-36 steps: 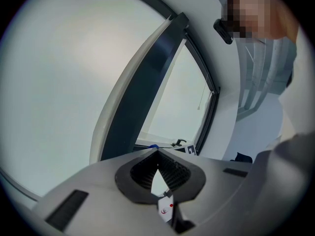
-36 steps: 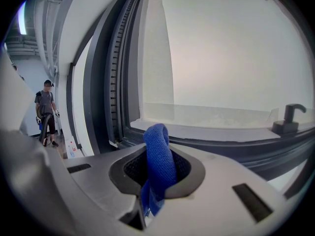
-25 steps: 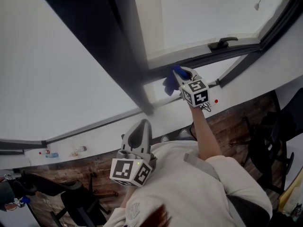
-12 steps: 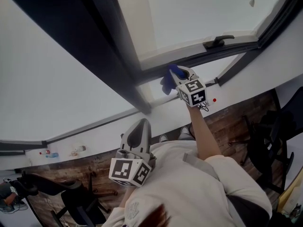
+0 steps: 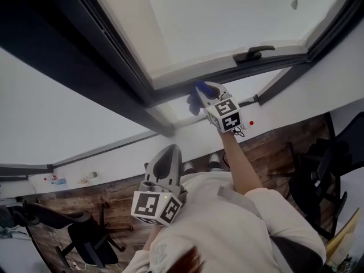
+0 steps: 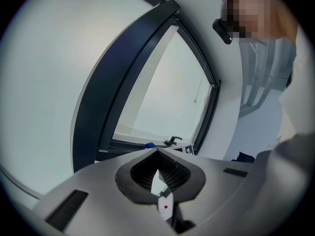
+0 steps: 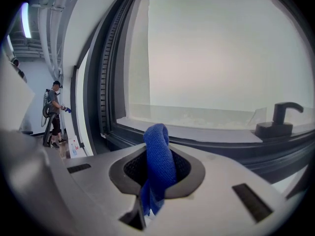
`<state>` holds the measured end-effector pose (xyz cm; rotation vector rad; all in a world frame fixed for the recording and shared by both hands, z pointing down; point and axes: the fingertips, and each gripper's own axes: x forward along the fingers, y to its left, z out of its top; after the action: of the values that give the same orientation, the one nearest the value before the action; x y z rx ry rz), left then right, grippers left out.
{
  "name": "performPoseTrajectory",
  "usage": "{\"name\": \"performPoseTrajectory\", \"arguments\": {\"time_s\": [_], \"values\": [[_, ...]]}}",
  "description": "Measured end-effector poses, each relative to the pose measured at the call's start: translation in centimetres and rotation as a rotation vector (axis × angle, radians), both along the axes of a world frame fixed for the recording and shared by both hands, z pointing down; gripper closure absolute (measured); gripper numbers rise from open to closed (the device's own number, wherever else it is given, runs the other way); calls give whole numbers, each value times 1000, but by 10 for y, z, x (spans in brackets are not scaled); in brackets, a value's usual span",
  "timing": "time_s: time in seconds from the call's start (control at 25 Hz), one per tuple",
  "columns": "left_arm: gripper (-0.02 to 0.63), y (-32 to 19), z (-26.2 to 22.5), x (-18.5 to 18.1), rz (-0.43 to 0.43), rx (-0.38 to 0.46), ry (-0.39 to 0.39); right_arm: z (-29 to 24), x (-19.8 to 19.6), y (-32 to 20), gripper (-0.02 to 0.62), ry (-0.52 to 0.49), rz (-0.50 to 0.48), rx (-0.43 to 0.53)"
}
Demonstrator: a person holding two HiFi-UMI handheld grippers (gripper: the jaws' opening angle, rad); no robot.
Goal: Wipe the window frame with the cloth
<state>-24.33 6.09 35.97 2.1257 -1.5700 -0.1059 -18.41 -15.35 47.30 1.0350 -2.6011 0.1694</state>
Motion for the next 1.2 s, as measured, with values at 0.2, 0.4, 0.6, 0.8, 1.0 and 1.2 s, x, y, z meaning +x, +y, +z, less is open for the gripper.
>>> {"name": "performPoseTrajectory", "arguments": {"time_s": [0.2, 0.4, 0.6, 0.8, 1.0, 1.2], "values": [[601, -10, 1, 28, -18, -7, 6, -2, 15, -6, 546, -9, -42, -1], [600, -19, 1, 53, -47, -5, 14, -2, 26, -10, 546, -17, -102, -6], [601, -24, 3, 79, -79, 5, 26, -2, 25, -9, 546, 0, -180, -3], [601, -24, 8, 87, -125, 8, 33, -3, 25, -9, 546, -12, -216, 5], [601, -24, 8, 89, -132, 12, 26, -4, 25, -9, 546, -15, -224, 2], [601, -27, 1, 84, -122, 18, 20, -4, 25, -9, 546, -2, -218, 0]]}}
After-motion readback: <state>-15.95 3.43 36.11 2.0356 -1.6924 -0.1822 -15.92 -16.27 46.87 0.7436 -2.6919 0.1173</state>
